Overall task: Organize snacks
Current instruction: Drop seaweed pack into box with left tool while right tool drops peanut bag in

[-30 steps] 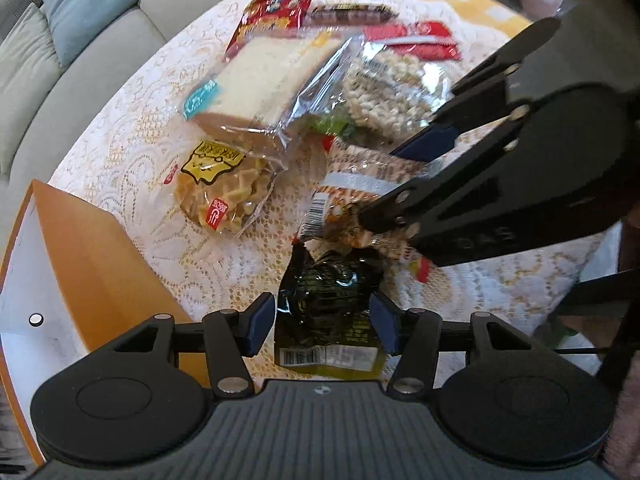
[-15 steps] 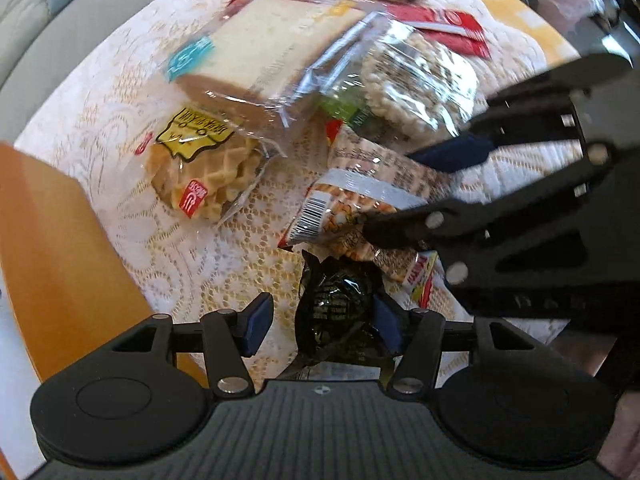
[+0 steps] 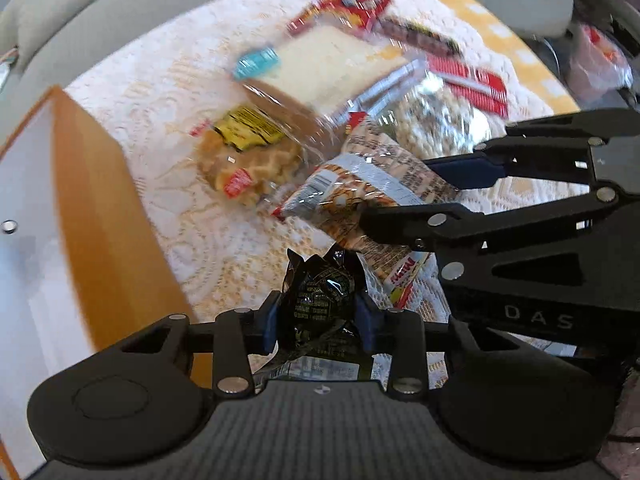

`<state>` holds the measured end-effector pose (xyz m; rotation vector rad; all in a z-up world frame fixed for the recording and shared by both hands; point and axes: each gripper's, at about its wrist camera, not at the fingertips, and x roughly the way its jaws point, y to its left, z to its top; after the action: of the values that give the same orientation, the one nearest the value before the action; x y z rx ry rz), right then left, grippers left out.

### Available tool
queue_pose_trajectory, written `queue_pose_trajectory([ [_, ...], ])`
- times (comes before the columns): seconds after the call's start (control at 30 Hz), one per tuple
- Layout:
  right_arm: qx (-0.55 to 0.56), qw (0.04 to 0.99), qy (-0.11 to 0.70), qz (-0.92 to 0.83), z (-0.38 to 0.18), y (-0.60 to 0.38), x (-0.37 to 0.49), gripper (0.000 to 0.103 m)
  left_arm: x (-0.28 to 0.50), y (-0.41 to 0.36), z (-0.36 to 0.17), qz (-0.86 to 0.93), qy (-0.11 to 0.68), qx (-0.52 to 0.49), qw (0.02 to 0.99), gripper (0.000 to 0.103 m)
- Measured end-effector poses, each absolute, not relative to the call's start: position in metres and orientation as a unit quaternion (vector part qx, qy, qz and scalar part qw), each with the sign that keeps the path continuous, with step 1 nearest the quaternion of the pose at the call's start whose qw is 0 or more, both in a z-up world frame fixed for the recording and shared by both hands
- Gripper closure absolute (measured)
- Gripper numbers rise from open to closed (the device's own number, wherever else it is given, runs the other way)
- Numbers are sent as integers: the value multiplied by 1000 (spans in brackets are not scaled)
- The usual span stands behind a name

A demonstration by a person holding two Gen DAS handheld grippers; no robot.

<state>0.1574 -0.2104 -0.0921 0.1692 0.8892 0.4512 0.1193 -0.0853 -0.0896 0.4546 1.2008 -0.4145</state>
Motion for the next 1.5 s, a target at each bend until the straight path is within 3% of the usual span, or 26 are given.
queue_pose_trajectory([
  [0.63,76,899,371,222,-3,-167,123,66,103,8,25,-82,465,95,876,60],
  [1.0,-9,869,385,311,21,-66,142,66,116,111,12,15,513,-23,858,60],
  [1.3,-116,824,438,340,0,11,168,66,137,138,-17,39,539,-18,841,60],
  [1.5,-131,804,471,340,-11,26,187,67,149,138,-42,29,570,-12,821,60],
])
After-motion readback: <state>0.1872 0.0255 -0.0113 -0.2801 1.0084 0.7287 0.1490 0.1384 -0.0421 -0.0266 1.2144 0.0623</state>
